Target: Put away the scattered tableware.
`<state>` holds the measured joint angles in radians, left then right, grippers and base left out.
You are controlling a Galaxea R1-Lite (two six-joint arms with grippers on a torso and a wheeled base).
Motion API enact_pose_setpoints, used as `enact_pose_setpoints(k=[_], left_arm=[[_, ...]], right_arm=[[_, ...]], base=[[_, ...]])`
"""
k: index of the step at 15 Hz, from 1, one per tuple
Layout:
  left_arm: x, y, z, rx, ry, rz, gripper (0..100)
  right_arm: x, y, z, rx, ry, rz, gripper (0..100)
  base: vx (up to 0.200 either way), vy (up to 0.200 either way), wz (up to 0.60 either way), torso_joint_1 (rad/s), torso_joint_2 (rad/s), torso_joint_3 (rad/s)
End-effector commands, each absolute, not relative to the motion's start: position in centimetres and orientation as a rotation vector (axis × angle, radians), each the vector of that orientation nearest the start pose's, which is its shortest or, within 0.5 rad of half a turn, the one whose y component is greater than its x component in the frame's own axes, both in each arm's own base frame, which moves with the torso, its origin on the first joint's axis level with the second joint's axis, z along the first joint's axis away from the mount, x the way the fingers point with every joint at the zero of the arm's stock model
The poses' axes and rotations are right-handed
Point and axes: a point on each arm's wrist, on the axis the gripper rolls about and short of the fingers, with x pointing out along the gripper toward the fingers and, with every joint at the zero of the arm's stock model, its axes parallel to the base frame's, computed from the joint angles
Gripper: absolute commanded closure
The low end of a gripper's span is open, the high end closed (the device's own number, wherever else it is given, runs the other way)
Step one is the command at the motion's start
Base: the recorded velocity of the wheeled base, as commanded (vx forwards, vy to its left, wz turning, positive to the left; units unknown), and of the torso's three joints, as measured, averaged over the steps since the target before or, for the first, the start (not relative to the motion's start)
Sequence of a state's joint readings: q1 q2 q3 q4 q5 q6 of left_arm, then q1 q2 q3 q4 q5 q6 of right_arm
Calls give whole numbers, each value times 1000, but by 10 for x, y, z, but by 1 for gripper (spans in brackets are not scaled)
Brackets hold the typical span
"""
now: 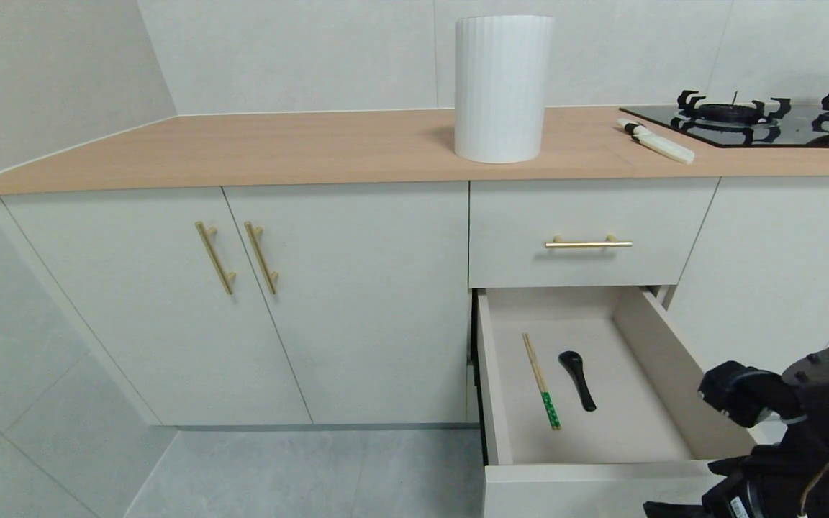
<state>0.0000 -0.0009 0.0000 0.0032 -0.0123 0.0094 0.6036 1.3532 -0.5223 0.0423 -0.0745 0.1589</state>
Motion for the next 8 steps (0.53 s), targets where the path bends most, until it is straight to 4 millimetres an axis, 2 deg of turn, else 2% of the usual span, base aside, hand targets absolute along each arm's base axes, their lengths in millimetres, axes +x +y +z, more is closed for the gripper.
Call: enact_pose_setpoints(k=[1, 5, 8], left_arm=[[-23, 0, 75, 9, 3, -12, 0], [-23, 0, 75, 9, 3, -12, 0], [-23, 0, 75, 9, 3, -12, 0]], right_arm=[[133, 107, 117, -235, 944, 491, 0], [140, 115, 96, -312, 1042, 490, 0], [152, 119, 90, -302, 1057, 403, 0]], base=[[0, 0, 0, 0, 0, 0], [0, 0, 0, 0, 0, 0], [0, 0, 0, 0, 0, 0]])
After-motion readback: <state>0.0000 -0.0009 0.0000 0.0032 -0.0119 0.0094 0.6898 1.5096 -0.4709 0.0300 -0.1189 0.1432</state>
